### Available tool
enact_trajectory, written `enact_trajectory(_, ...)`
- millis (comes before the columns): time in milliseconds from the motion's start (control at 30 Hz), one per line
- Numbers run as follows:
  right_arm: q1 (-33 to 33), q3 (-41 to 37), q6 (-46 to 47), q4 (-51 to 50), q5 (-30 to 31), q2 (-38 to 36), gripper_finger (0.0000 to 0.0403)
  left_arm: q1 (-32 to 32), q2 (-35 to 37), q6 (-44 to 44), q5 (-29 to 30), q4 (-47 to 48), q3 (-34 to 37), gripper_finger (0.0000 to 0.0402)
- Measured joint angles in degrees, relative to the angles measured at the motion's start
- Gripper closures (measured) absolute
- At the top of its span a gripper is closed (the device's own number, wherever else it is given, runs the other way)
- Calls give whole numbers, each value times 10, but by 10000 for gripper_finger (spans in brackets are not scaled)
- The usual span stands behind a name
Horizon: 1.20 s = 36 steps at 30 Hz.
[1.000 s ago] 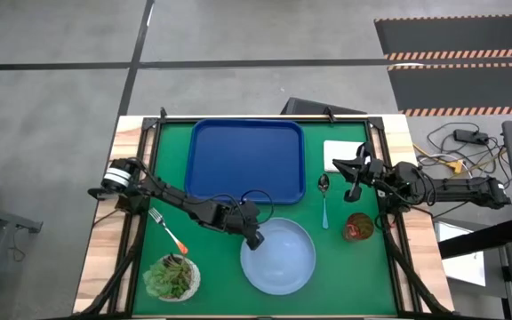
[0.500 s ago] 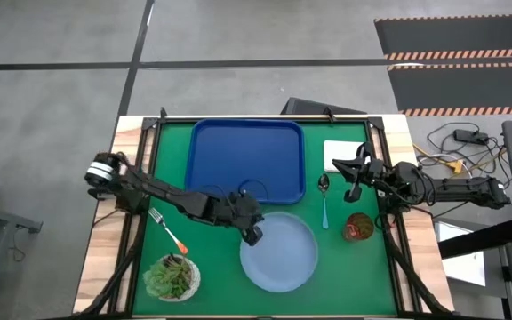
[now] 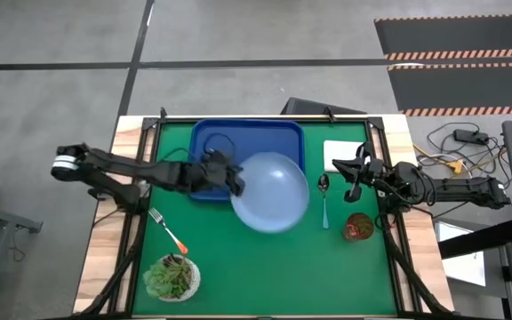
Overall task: Pick and place plate/cup/fork/spoon on tray
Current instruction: Put the blue plate on the blue tray
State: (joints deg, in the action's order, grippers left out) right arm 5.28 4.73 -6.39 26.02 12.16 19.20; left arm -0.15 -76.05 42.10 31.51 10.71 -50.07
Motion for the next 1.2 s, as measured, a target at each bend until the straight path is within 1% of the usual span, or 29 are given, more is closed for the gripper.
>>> enact_trajectory(167, 0, 0, -1, 0, 0, 0, 394, 91, 48, 80, 46, 3, 79, 401)
enact_trajectory(267, 0, 0, -2, 0, -1, 0, 394, 141, 62, 131, 50, 7, 119, 401)
enact_trajectory(367, 0, 0, -2, 0, 0, 0, 394, 169, 68, 158, 51, 8, 148, 401)
enact_trajectory(567, 0, 0, -2, -2, 0, 0, 394, 179, 67, 175, 50, 7, 169, 401)
enact_trajectory(833, 0, 0, -1, -4, -1, 0, 394, 188, 66, 234, 62, 76, 183, 401)
enact_trajectory(1033, 0, 0, -2, -4, -1, 0, 394, 190, 66, 237, 63, 83, 183, 401)
enact_trajectory(1200, 0, 0, -2, -4, -1, 0, 394, 190, 55, 240, 64, 83, 183, 379)
